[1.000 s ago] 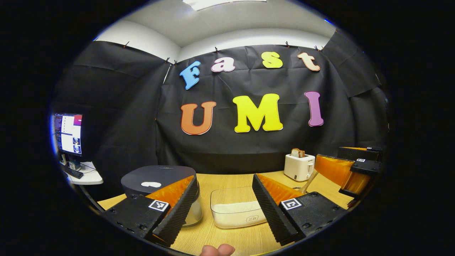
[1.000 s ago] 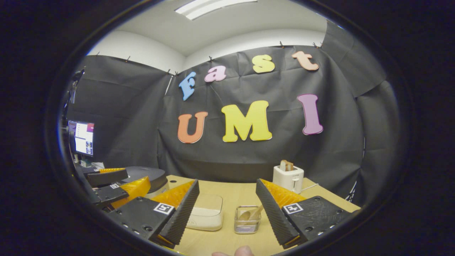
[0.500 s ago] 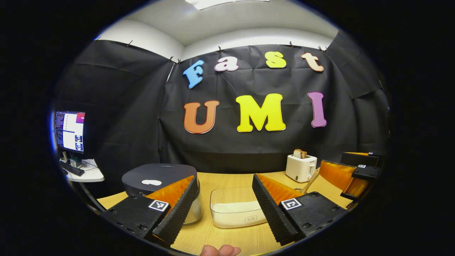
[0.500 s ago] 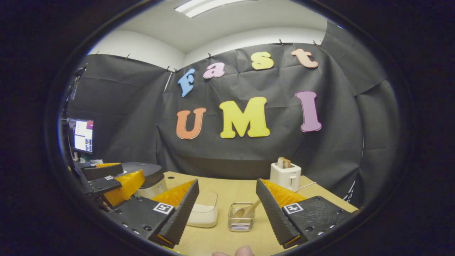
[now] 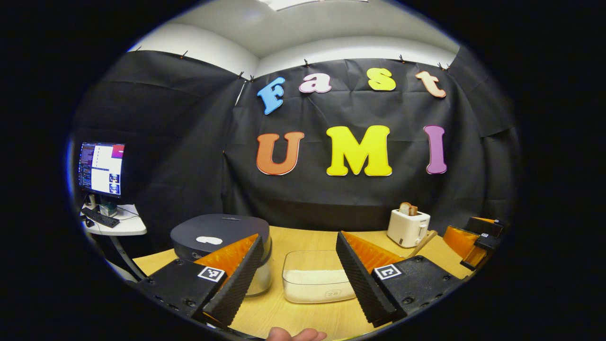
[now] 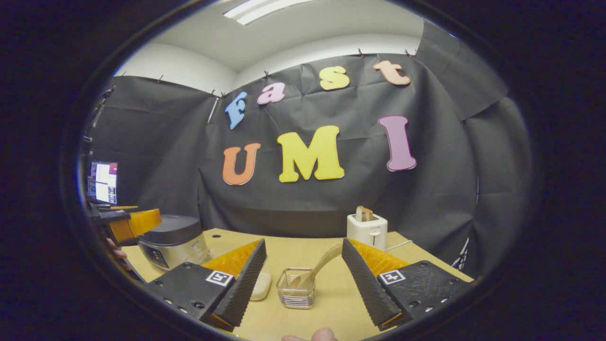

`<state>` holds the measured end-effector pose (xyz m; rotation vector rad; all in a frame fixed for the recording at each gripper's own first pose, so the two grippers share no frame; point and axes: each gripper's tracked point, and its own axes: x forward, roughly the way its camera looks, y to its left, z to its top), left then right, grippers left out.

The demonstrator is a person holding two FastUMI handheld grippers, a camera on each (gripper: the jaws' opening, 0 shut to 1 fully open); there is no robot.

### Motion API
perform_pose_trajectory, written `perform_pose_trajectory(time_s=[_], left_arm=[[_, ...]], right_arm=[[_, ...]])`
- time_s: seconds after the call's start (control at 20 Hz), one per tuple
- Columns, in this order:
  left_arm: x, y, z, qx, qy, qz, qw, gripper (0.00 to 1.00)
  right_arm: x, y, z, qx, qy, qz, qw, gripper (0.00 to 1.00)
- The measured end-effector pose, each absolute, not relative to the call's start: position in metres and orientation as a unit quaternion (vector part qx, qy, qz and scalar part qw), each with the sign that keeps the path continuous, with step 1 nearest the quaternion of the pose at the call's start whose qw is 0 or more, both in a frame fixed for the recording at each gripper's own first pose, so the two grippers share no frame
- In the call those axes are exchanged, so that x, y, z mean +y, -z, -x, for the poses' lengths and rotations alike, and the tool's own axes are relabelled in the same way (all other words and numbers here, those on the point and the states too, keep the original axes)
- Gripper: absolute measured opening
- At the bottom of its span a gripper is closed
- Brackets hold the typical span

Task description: Close the left gripper, press the button to open the rice cooker; take a wooden spoon from the chopstick holder with the right hand, scoop a spoonful of rice and pour it into the rice cooker, then put the wooden spoon back into the chopstick holder.

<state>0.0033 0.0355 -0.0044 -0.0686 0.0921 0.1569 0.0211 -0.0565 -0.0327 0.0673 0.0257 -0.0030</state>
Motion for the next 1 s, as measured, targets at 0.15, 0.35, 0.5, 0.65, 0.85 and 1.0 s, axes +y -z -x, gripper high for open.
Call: perform_pose_trajectory(time_s=[0.15,0.35,0.5,0.65,0.85,1.0], left_arm=[[0.078,0.012,0.001,0.082,-0.112,0.016,0.990,0.99],[0.109,0.018,-0.006,0.137,-0.107,-0.009,0.985,0.99],[0.140,0.020,-0.014,0.170,-0.121,-0.025,0.978,0.98],[0.161,0.024,-0.027,0.204,-0.130,-0.035,0.970,0.93],[0.175,0.034,-0.037,0.255,-0.126,-0.043,0.958,0.81],[0.171,0.038,-0.047,0.282,-0.112,-0.021,0.953,0.63]], right_arm=[[-0.064,0.044,-0.025,0.027,-0.008,-0.054,0.998,0.95],[-0.074,0.049,-0.031,0.029,-0.008,-0.047,0.998,0.96],[-0.081,0.045,-0.033,0.020,-0.007,-0.029,0.999,0.96],[-0.084,0.052,-0.037,0.026,-0.007,-0.029,0.999,0.96],[-0.085,0.060,-0.038,0.036,-0.011,-0.043,0.998,0.92],[-0.078,0.060,-0.037,0.044,-0.028,-0.057,0.997,0.95]])
